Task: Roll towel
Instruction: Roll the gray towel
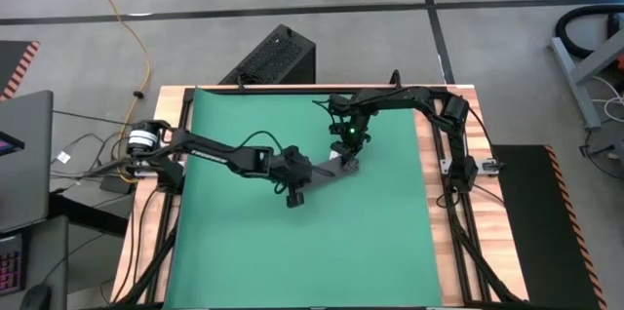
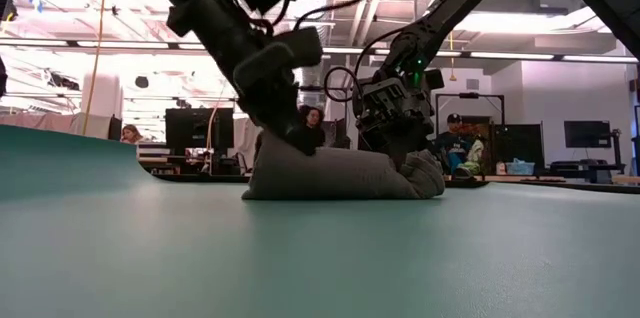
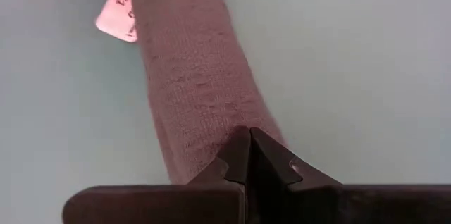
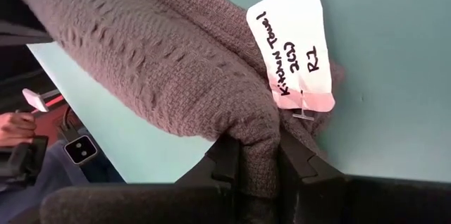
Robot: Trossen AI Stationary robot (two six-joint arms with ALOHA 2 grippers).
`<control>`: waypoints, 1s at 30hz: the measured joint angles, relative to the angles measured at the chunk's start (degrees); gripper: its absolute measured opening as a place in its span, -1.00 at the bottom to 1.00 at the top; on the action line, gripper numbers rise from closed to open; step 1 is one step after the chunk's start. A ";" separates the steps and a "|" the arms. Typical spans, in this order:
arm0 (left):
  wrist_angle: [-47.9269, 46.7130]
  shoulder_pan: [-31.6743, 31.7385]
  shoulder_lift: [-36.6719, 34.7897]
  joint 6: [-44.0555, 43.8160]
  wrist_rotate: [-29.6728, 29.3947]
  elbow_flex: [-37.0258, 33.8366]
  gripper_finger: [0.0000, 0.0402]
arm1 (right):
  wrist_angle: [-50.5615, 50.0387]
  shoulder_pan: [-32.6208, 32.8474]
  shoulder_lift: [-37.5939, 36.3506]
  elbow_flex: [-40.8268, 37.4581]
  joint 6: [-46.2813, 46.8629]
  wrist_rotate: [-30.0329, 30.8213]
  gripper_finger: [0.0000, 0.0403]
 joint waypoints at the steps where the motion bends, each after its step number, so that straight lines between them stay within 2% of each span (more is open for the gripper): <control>1: 0.15 0.34 0.50 0.09 0.78 0.00 -1.00 | -0.02 0.00 0.00 0.00 0.00 0.00 -0.69; 11: -5.84 2.81 2.37 2.00 0.00 0.04 -1.00 | -0.35 0.00 0.04 0.00 -0.35 0.09 -0.69; 16: -7.05 5.70 2.28 1.91 2.29 -1.58 -1.00 | -0.11 0.00 0.04 0.00 -1.39 1.21 -0.68; 21: -0.51 7.96 2.05 -0.20 6.96 -7.07 -1.00 | 0.50 -0.16 -0.10 -0.02 -3.52 2.67 -0.36; 24: 2.06 8.04 2.05 0.31 7.32 -9.04 -1.00 | 0.87 -0.81 -0.53 -0.04 -3.66 3.08 -0.21; 27: 2.55 8.04 2.10 0.94 7.32 -9.18 -1.00 | 1.99 -1.27 -2.26 -0.11 -4.54 4.91 -0.16; 30: 3.20 8.02 2.18 1.26 7.31 -9.31 -1.00 | 2.99 -2.24 -5.17 -0.15 -5.00 9.65 -0.17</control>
